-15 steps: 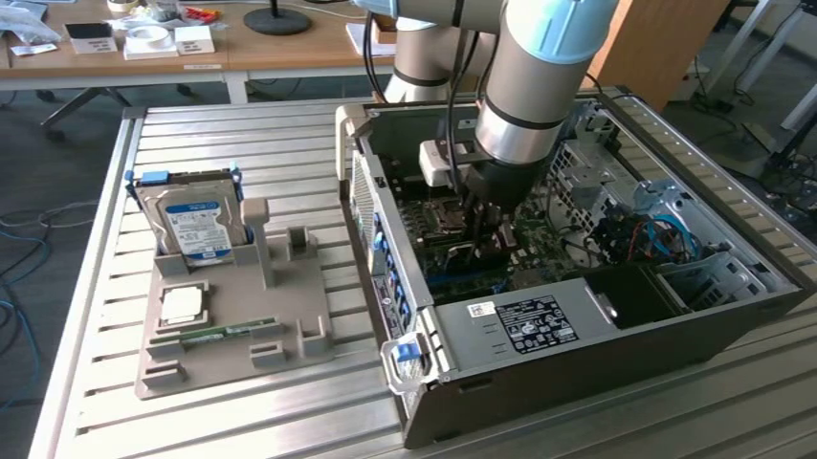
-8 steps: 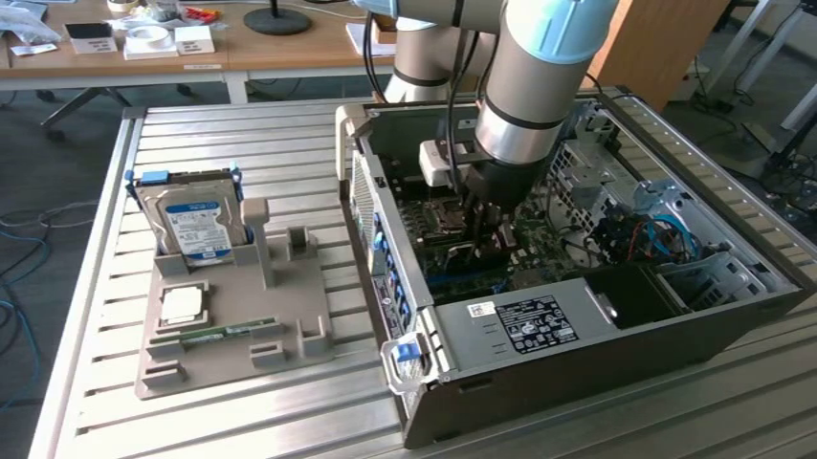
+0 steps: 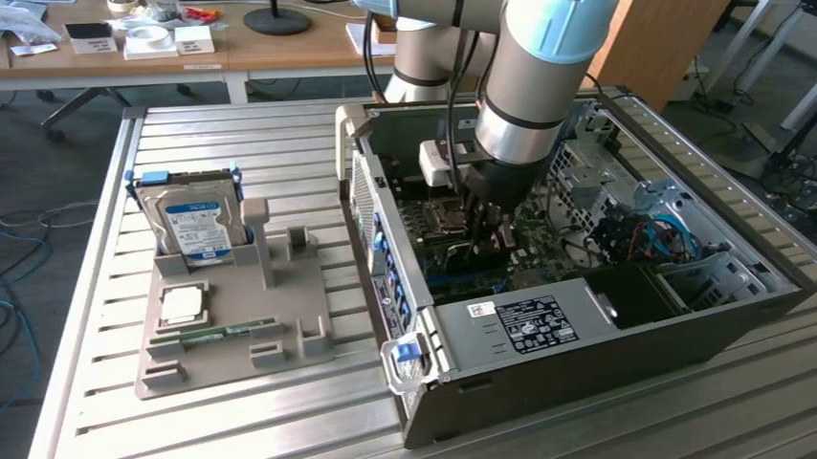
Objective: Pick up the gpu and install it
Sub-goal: 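Insert the gpu into the slot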
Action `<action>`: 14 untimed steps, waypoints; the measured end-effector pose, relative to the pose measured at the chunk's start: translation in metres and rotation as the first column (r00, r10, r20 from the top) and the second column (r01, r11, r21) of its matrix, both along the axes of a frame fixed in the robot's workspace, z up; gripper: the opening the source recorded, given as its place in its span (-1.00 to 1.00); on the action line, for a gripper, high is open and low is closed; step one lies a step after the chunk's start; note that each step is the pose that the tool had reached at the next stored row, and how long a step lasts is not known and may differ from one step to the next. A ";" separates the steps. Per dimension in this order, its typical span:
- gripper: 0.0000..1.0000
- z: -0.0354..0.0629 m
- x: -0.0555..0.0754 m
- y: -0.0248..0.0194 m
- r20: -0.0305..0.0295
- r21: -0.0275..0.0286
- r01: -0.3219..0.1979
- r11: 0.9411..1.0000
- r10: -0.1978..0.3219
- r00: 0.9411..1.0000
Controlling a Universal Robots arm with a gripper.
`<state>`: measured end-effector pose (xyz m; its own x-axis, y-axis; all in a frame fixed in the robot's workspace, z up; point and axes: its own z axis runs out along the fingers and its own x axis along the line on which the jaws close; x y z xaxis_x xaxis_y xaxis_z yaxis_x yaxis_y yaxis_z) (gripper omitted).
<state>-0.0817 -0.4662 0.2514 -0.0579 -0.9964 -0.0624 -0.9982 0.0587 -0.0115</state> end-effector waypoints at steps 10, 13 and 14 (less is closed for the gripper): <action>-0.47 -0.0027 0.000 -0.0003 0.000 0.001 0.000 1.000 0.000 1.000; -0.47 -0.0029 -0.001 -0.0005 0.000 0.001 0.000 1.000 0.000 1.000; -0.47 -0.0031 -0.001 -0.0006 0.000 0.001 0.000 1.000 0.000 1.000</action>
<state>-0.0826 -0.4668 0.2483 -0.0578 -0.9963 -0.0636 -0.9982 0.0587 -0.0115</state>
